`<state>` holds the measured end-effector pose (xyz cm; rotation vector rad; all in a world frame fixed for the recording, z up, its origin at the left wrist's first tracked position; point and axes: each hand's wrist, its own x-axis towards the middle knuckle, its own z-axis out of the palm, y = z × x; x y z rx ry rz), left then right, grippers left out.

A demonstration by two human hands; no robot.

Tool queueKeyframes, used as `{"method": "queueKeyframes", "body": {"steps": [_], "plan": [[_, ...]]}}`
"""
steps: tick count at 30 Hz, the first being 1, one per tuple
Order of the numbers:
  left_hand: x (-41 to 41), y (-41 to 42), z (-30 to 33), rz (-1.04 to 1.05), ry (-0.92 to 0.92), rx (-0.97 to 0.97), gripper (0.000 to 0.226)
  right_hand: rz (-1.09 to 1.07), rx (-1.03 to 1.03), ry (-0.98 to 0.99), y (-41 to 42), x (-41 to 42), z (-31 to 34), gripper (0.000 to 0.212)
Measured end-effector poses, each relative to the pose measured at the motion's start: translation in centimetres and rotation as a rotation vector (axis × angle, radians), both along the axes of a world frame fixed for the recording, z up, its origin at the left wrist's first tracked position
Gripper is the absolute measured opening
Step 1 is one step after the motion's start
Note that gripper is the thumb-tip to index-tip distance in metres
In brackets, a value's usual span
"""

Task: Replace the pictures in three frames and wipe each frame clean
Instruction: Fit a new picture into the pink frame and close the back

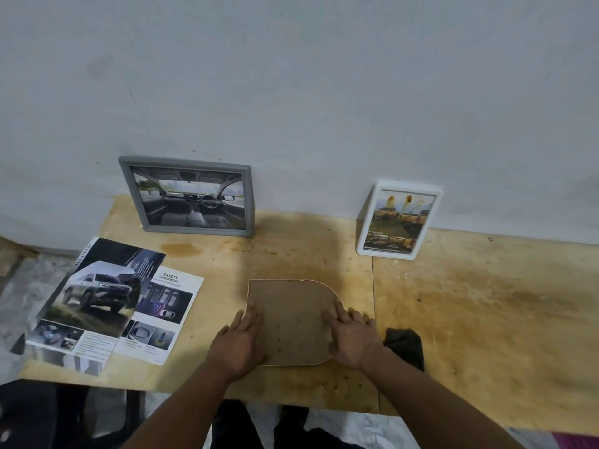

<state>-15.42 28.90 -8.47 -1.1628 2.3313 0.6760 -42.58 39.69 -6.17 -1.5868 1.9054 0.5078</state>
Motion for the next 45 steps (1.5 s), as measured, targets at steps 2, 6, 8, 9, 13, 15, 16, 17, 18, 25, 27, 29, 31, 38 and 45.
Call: {"method": "queueKeyframes", "body": {"steps": [2,6,8,9,13,15,16,17,18,25,27,29,31,38,45], "plan": [[0.7,-0.1,-0.3,-0.019,0.027,-0.023,0.094,0.009,0.018,-0.003,-0.2,-0.4,0.0,0.081],[1.7,-0.2,-0.9,-0.054,0.060,-0.047,0.091,-0.014,0.006,0.004,0.0,0.0,-0.5,0.082],[2.1,0.1,-1.4,-0.059,0.075,-0.104,0.091,-0.026,0.006,0.006,-0.1,0.3,-0.9,0.082],[2.3,0.3,-1.7,-0.051,0.057,-0.115,0.092,-0.031,0.011,0.005,-0.1,0.3,-1.0,0.082],[3.2,1.0,-3.0,0.016,0.005,-0.152,0.103,-0.024,0.010,0.007,0.1,0.1,-1.3,0.082],[3.2,1.0,-3.3,0.032,-0.013,-0.170,0.102,0.005,0.012,0.019,0.3,0.1,-1.6,0.081],[3.0,0.8,-3.0,0.035,-0.031,-0.178,0.098,0.019,0.010,0.021,0.3,0.2,-1.7,0.081],[2.5,0.6,-2.6,0.028,-0.066,-0.159,0.094,0.022,0.009,0.022,0.3,0.4,-1.6,0.081],[2.1,0.4,-2.2,0.025,-0.113,-0.139,0.093,0.024,0.014,0.019,0.1,0.5,-1.5,0.082],[0.1,0.3,1.2,0.103,-0.090,-0.106,0.081,-0.326,-0.071,-0.358,-1.1,-0.8,0.3,0.073],[0.2,1.2,1.7,0.194,0.001,-0.099,0.075,-0.613,-0.259,-0.477,-0.2,-1.2,-0.5,0.058],[0.4,2.2,1.9,0.234,0.084,-0.051,0.074,-0.886,-0.300,-0.532,0.8,-1.2,-1.7,0.067],[0.7,3.0,1.6,0.210,0.127,-0.034,0.078,-1.086,-0.235,-0.626,1.5,-0.7,-2.2,0.074],[0.8,5.2,-0.4,0.247,0.220,-0.050,0.089,-1.524,-0.179,-0.975,2.3,0.7,-1.5,0.024],[1.3,6.0,-2.3,0.182,0.249,-0.140,0.084,-1.505,-0.317,-0.939,2.2,-0.1,-0.4,0.019]]}}
